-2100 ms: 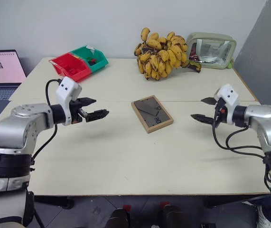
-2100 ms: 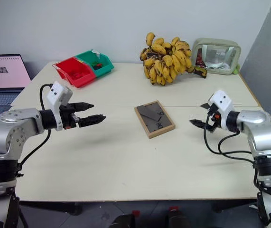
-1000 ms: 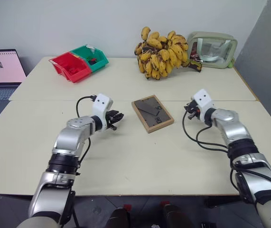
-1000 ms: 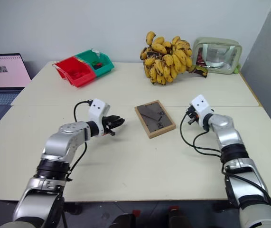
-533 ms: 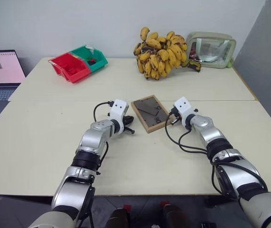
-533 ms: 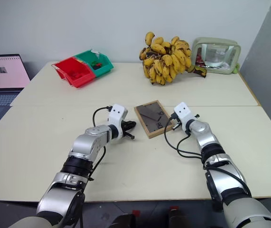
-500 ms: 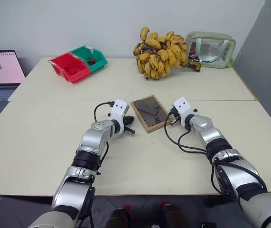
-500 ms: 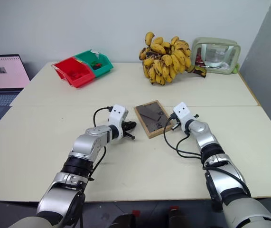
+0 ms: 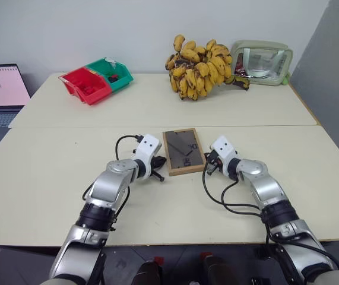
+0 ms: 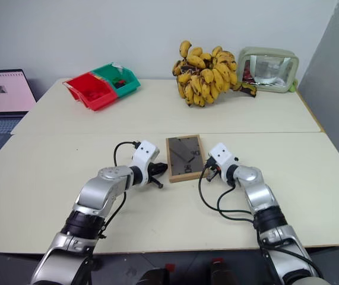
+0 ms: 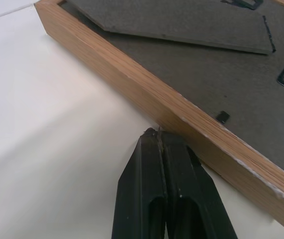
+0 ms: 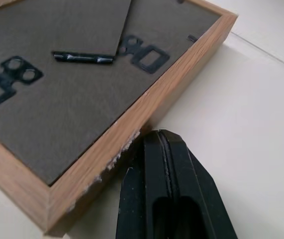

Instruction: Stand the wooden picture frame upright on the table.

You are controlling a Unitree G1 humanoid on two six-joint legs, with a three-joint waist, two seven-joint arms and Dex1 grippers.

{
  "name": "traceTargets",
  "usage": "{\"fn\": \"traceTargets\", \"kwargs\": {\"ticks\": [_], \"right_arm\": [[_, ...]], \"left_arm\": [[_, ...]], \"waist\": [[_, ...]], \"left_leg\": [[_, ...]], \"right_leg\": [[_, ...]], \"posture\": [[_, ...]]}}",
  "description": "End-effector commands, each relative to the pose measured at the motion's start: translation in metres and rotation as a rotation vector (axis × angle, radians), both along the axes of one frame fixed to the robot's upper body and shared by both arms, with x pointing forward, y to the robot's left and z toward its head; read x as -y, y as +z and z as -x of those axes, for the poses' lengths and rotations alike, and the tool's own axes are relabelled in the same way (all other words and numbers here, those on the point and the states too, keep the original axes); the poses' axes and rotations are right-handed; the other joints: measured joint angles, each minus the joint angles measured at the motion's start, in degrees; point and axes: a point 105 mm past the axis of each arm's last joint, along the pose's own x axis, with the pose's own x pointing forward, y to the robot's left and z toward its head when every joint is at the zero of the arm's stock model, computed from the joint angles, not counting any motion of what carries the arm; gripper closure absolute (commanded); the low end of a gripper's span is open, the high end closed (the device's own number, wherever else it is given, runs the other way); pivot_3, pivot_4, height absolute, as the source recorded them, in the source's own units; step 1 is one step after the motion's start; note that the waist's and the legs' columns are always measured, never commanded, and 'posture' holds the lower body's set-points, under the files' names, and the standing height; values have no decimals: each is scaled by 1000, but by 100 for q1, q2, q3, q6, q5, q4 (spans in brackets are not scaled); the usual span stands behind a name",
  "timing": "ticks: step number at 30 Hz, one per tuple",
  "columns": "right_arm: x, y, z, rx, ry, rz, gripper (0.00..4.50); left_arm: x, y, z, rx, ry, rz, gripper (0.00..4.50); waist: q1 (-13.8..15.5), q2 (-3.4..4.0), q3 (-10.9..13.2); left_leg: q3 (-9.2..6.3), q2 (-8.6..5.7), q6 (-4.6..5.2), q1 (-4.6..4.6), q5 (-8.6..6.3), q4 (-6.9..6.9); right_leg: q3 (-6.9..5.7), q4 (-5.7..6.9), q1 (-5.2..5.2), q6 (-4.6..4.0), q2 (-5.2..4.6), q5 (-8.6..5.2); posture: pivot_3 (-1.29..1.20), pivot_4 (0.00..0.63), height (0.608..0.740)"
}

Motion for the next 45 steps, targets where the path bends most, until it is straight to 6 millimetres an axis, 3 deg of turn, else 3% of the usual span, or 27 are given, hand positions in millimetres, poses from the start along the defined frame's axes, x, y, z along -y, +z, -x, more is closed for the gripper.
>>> {"fn": "traceTargets", "kwargs": {"ticks": [1,7,13,22,29,34,39,45], "right_arm": [[-21,10,22,4,96,18,4500],[-22,8,50,-44,135,52,4500],[-12,4,70,-54,177,159,4500],[-1,8,71,-49,140,178,4500],[-7,9,49,34,76,230,4500],[-10,2,37,58,57,263,4500],[-22,6,34,66,58,213,4500],[-27,16,43,71,100,198,4500]], "left_arm": [[7,-22,32,-112,-81,-32,4473],[-4,-22,63,-160,-108,-69,4473],[-15,-21,79,-185,-111,-97,4473],[-15,-19,91,-196,-147,-125,4473],[-37,-18,57,-88,-29,-225,4473],[-41,-20,35,-40,19,-281,4473],[-23,-17,23,-8,6,-234,4473],[-5,-10,35,-8,-90,-215,4473]], "waist": [[0,1,-1],[6,2,-7],[23,2,-7],[48,1,-8],[76,1,-8],[93,-1,-9],[99,0,-12],[97,0,-11]], "left_leg": [[-2,0,0,2,0,0],[-2,0,1,6,0,1],[-4,0,1,6,-1,1],[-4,0,1,5,-1,1],[-6,-4,1,6,0,1],[-5,-7,1,15,1,4],[-12,-6,1,40,1,4],[-17,-5,1,39,1,6]], "right_leg": [[-1,0,2,0,0,0],[0,-2,8,1,4,-1],[-3,-5,10,2,4,-3],[-4,-9,12,8,3,-6],[-6,-9,13,8,4,-6],[-6,-8,20,18,6,-11],[-10,-8,49,25,8,-15],[-13,-10,53,27,7,-16]], "posture": [[0,150,740],[0,150,740],[0,150,740],[0,150,740],[0,150,740],[0,150,740],[0,150,740],[0,150,740]]}}
